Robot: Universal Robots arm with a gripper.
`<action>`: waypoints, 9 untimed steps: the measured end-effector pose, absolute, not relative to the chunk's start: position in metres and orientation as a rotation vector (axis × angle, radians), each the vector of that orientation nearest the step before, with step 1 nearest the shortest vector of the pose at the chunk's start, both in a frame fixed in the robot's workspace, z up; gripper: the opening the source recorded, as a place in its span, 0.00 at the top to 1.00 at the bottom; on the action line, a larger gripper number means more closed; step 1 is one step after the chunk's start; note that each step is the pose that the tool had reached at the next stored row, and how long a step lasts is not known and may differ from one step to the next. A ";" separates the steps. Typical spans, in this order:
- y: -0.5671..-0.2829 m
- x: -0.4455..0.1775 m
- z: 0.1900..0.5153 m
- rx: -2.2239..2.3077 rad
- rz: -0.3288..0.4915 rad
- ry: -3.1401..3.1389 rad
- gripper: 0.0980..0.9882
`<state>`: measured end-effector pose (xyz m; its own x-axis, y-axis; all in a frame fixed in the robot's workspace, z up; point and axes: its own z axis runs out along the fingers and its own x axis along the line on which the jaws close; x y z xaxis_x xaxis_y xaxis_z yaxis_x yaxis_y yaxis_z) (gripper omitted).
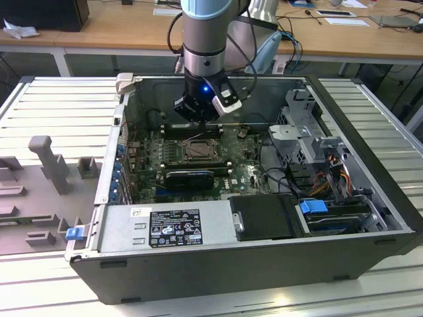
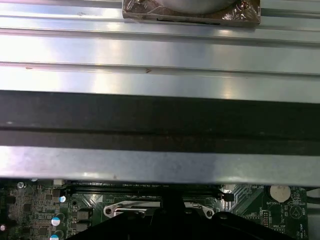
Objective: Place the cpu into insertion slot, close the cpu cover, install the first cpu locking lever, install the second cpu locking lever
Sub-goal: 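Install the first cpu locking lever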
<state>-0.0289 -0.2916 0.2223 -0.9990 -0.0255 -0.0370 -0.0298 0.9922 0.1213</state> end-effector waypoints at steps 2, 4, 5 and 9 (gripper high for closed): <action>-0.291 -0.027 0.220 -0.044 0.189 3.100 0.99; -0.291 -0.025 0.217 -0.044 0.188 3.100 0.99; -0.291 -0.025 0.217 -0.044 0.188 3.100 0.99; -0.291 -0.024 0.212 -0.043 0.184 3.100 0.99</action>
